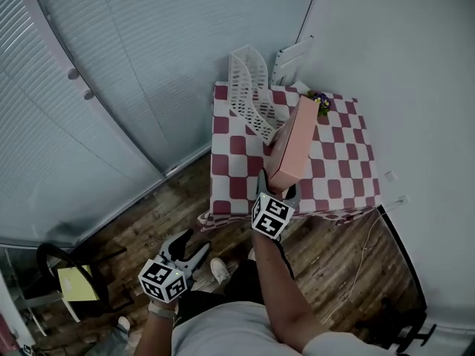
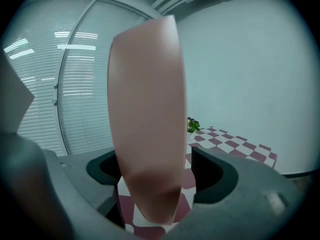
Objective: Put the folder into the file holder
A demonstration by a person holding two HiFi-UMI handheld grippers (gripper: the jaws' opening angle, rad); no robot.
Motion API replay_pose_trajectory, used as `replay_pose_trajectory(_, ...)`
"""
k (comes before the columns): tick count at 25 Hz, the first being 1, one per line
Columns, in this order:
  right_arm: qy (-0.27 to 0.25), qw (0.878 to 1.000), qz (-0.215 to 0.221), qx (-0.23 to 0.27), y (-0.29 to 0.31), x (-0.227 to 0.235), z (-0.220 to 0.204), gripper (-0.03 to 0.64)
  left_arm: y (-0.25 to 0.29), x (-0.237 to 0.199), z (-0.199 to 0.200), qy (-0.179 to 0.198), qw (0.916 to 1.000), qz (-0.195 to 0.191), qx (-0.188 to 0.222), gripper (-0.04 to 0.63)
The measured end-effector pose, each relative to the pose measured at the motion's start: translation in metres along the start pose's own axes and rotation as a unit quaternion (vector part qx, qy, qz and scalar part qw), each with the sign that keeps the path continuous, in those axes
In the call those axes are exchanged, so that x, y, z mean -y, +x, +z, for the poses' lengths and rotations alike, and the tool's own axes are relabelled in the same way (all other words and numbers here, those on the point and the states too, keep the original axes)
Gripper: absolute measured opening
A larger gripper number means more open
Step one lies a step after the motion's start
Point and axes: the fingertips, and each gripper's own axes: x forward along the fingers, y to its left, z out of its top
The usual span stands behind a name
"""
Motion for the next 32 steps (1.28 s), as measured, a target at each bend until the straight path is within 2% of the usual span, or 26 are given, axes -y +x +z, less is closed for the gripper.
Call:
replay_pose_trajectory(3, -0.006, 1.000, -0.004, 0.005, 0.003, 0.003, -0.003, 0.387, -0.002, -0.005, -0.001, -0.004, 1.0000, 0.006, -0.003, 0.249)
replay_pose_trajectory(8, -0.022, 1.000, 0.011, -0.001, 0.003, 0.006, 0.000, 0.325, 0.004, -0.009, 0.009, 0.000, 1.0000, 0.007, 0.001, 0.249)
replay_pose_trajectory(17, -0.027, 0.998, 0.050, 0.010, 0.006, 0.046, 0.030, 0.288, 0.040, 0.010, 0.037, 0.015, 0.9997, -0.016, 0.009, 0.249)
replay_pose_trajectory(25, -0.032, 0.993, 0.117, 0.004, 0.017, 0.092, 0.069, 0.281, 0.099, 0.034, 0.067, 0.023, 0.9995, -0.003, 0.022, 0.249)
replay_pose_trajectory(32, -0.038, 0.979, 0.201, 0.017, 0.028, 0.126, 0.116, 0.281, 0.156, 0.063, 0.092, 0.030, 0.9983, 0.026, 0.044, 0.249)
